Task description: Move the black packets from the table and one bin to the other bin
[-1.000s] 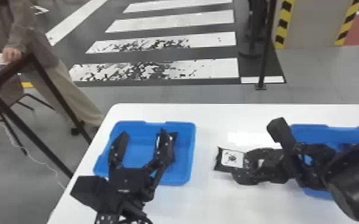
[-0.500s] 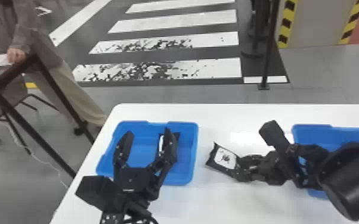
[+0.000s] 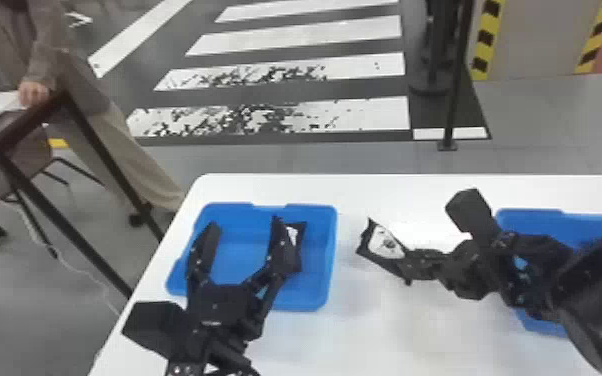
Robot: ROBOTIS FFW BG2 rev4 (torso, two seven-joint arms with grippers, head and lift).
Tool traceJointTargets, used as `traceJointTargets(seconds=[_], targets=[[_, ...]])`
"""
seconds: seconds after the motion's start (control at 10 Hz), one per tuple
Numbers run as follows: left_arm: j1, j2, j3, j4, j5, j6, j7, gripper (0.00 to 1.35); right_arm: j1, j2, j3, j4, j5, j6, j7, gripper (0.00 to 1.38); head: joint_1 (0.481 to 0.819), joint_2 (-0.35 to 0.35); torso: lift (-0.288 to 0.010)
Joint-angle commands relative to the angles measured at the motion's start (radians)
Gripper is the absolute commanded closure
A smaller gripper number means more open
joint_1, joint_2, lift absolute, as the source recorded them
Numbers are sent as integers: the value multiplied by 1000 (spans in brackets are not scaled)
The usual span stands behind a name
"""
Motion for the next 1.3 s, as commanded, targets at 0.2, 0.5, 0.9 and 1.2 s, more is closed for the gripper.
traceJointTargets(seconds=[0.2, 0.5, 0.9, 1.2], targets=[[11, -2, 14, 0, -4, -8, -6, 206, 244, 13, -346, -378, 186, 95, -23, 1082, 695, 199, -110], [16, -2, 20, 0, 6, -6, -12, 205, 423, 50, -631, -479, 323, 228, -31, 1082, 695, 72, -110], [1, -3, 70, -34, -4, 134, -103, 206, 497, 58, -707, -444, 317, 161, -19, 305, 695, -136, -110], [-45, 5, 70, -32, 12, 328, -109, 206, 705, 130, -853, -597, 172, -145, -66, 119, 695, -111, -110]])
